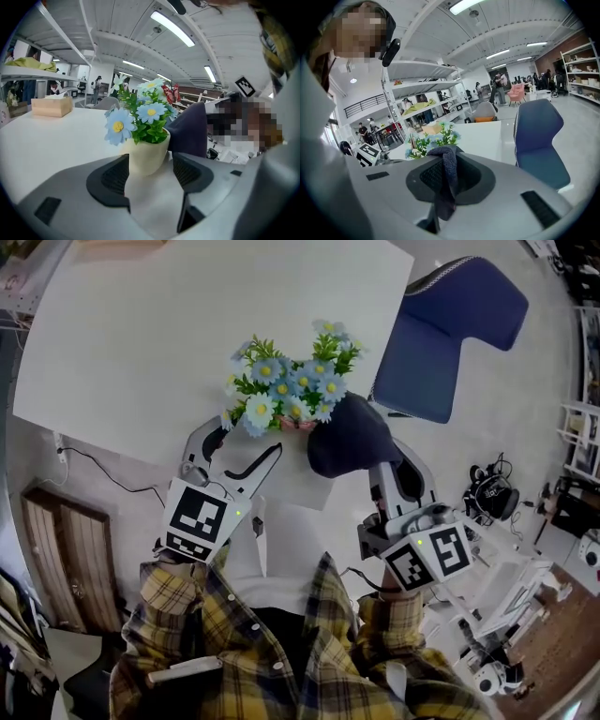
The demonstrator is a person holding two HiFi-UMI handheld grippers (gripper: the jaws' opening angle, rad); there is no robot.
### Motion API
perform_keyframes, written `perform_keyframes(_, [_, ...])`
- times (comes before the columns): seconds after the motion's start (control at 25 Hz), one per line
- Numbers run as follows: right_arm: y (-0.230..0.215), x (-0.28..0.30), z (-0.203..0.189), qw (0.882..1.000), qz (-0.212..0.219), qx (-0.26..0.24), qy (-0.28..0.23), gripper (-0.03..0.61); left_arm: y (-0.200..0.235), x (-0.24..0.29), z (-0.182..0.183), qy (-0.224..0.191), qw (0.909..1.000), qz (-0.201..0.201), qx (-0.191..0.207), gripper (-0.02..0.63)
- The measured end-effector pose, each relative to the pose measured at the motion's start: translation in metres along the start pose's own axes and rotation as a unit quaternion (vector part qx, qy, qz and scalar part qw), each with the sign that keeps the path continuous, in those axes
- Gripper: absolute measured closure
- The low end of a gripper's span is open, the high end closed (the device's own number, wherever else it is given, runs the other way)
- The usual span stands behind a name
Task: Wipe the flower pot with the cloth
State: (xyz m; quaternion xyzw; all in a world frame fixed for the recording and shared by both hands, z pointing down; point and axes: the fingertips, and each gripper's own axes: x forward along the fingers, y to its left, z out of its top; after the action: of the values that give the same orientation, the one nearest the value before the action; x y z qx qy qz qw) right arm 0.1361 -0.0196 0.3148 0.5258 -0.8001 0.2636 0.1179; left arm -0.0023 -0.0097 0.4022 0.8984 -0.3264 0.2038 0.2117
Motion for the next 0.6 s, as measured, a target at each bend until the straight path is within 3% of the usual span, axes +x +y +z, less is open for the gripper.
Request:
perform_keyframes(0.24, [0.0,0.01,-0.019,1.0,0.009,0.01,0.021,0.561,0.01,0.016,0.002,-0.005,0.9996,-0.005,0.028,0.273])
perform_keyframes(0.6, [0.003,0.031,-0.041,0.998,0.024,0.033,0.05,0.561,0.016,0.026,0.008,-0.011,0.9974,-0.023,0.068,0.247])
